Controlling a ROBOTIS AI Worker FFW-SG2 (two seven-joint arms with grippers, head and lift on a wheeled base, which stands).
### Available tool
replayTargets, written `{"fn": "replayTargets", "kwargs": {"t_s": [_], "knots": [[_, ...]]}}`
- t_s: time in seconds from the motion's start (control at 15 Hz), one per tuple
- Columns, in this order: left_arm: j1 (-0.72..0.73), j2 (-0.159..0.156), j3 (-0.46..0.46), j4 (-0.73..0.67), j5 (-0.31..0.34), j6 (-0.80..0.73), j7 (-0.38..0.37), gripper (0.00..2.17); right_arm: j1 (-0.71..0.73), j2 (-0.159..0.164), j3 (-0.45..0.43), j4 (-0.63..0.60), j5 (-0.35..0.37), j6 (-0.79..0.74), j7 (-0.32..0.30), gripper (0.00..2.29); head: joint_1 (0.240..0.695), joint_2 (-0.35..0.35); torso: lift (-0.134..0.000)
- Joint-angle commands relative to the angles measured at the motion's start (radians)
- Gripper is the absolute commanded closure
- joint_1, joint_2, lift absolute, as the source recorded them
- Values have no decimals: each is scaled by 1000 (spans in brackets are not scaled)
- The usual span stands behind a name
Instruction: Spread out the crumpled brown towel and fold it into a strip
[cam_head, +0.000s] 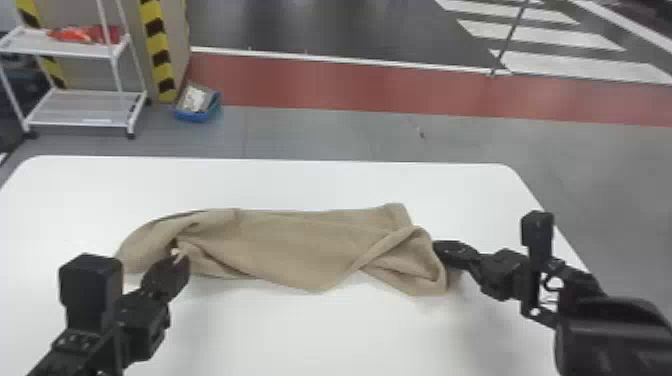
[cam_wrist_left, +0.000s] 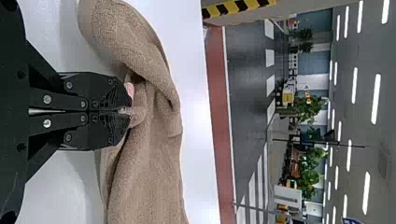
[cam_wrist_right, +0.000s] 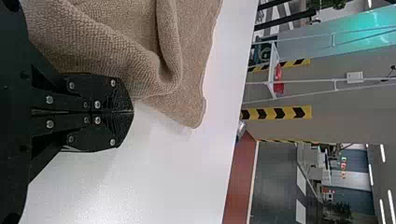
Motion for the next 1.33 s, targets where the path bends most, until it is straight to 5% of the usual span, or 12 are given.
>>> {"fn": "replayTargets", "kwargs": {"t_s": [0.0,0.4,0.47,0.6,1.0,1.2,1.27], "knots": [[-1,0,0,3,-1,0,0,1355,18,1,-16,-22,-29,-3,6,1541,695,-188,-124],[-1,-2,-3,7,-3,3,0,1355,118,13,-4,-258,-106,55,18,1534,695,-178,-124],[-1,-2,-3,6,-3,3,0,1355,118,15,1,-258,-103,52,7,1241,695,-167,-124],[-1,0,-6,4,-3,3,-2,1355,118,24,7,-247,-83,3,-25,248,695,-161,-124],[6,1,-3,-2,-3,3,-5,1355,64,22,44,-138,-24,-52,-63,255,695,-160,-124],[6,1,-3,0,-3,3,-5,1355,39,18,65,-112,-11,-25,-50,832,695,-156,-124],[6,1,-1,0,-3,3,-6,1355,36,18,70,-112,-11,-18,-45,1258,695,-154,-124]]}}
